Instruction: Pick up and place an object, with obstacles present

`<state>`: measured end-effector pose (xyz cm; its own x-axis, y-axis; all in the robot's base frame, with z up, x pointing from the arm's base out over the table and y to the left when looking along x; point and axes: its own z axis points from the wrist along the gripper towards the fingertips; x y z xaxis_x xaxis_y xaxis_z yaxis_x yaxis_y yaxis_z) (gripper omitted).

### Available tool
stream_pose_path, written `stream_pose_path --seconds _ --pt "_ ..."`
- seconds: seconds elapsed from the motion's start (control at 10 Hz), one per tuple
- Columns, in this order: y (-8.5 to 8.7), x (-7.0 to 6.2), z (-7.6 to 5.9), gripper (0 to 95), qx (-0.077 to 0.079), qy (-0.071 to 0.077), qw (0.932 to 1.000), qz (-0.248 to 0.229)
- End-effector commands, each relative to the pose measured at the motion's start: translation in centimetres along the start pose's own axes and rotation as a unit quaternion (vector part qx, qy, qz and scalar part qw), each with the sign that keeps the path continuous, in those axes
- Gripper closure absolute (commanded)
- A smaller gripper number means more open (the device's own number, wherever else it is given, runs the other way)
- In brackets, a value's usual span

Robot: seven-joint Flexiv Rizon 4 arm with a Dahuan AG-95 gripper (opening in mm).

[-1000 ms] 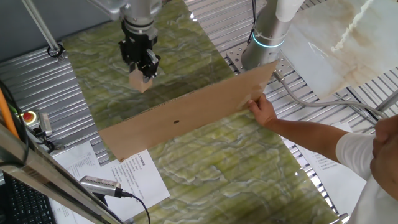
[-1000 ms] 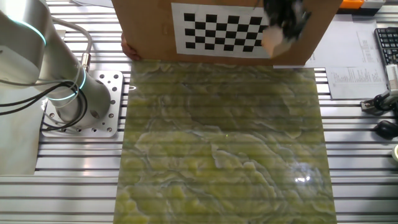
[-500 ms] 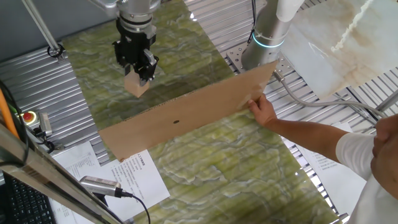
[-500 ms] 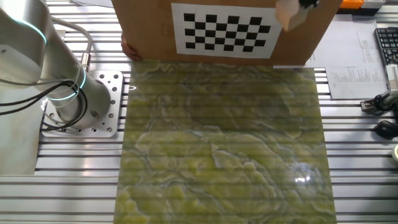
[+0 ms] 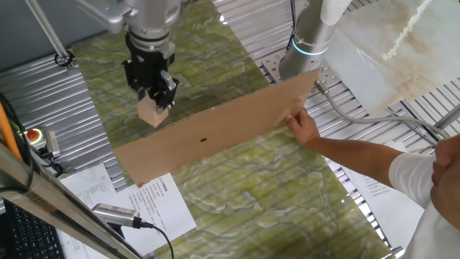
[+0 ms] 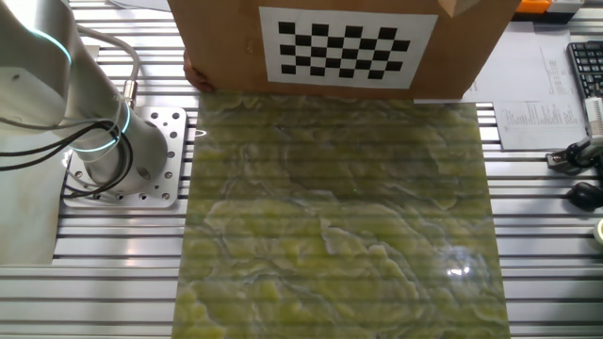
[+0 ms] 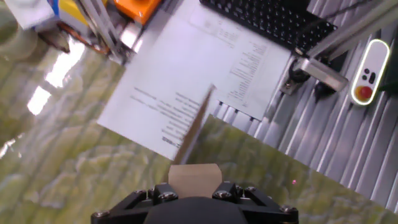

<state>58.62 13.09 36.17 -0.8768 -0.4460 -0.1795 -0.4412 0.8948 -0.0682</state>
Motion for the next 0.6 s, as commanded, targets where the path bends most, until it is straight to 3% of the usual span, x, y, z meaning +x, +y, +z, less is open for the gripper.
stream_pose_path --seconds 0.1,0.2,0.4,0.6 --pt "1.4 -0.5 0.2 95.0 -0.018 0.005 0.9991 0.037" --pt "2.3 -0.9 0.1 95.0 -0.032 0.007 0.9972 0.067" --pt "3.7 -1.1 0.3 95.0 -0.035 0.006 0.9960 0.082" --pt "5.1 -1.2 0.5 95.0 -0.045 0.017 0.9925 0.113"
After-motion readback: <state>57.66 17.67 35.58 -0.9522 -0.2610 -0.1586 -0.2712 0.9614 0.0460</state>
